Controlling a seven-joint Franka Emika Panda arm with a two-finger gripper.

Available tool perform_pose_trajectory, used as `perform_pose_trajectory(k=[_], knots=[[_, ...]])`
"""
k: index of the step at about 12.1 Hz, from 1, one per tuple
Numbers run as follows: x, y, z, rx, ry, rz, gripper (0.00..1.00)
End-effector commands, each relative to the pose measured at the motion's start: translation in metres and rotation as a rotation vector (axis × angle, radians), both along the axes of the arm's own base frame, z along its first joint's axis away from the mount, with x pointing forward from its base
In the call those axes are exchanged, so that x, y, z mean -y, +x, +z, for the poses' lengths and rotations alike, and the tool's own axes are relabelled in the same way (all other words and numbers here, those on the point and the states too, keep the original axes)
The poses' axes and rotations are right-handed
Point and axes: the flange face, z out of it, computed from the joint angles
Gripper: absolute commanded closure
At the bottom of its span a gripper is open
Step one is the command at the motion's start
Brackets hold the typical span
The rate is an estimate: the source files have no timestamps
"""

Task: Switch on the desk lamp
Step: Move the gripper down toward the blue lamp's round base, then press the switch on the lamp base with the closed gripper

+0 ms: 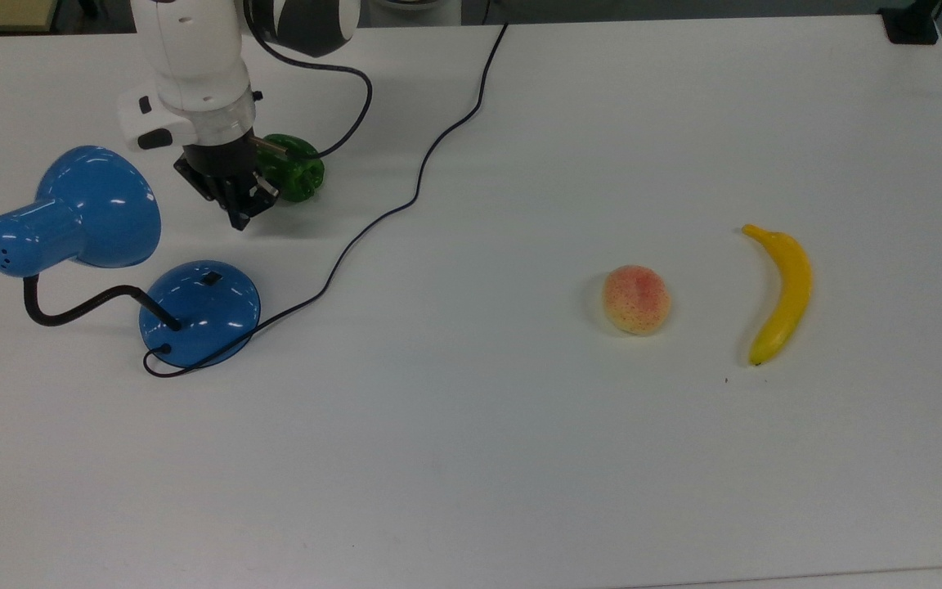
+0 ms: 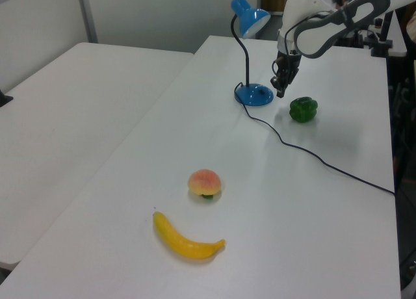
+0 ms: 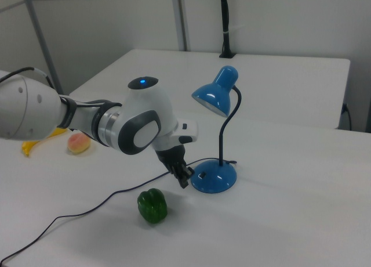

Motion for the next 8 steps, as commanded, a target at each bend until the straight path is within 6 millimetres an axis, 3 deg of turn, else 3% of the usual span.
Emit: perform_pose_trajectory(k=[1,8], knots=[[0.013,0.009,0.003,0.084,-0.024,0.017,1.00],[0.015,0.036,0.002,0.167,-0.052,0.040,1.00]])
